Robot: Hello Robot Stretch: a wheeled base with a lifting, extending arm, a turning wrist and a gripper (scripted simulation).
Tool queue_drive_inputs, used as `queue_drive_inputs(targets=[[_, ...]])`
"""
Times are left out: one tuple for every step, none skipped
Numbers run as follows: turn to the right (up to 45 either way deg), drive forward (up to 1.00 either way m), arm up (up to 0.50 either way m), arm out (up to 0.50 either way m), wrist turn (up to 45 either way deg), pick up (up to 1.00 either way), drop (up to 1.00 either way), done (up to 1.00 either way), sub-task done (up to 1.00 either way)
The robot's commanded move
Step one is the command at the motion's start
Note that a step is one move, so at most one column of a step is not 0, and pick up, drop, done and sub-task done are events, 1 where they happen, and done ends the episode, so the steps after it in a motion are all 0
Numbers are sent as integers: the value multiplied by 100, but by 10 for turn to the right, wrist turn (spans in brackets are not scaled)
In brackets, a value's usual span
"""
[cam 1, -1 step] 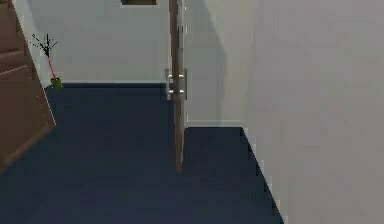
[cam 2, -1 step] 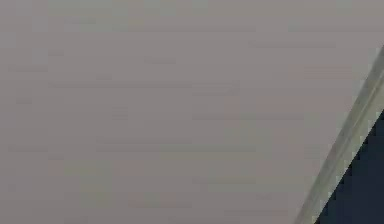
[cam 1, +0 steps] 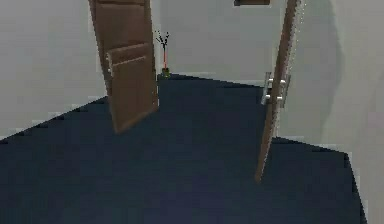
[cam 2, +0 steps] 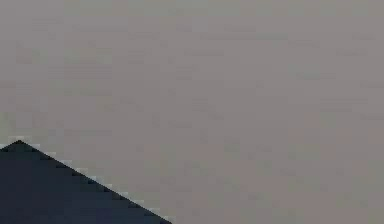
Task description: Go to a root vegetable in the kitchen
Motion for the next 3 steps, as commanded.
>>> queue_drive_inputs(targets=[[0, 100, 0, 0, 0, 0, 0, 0, 0], [0, 50, 0, 0, 0, 0, 0, 0, 0], [240, 0, 0, 0, 0, 0, 0, 0, 0]])
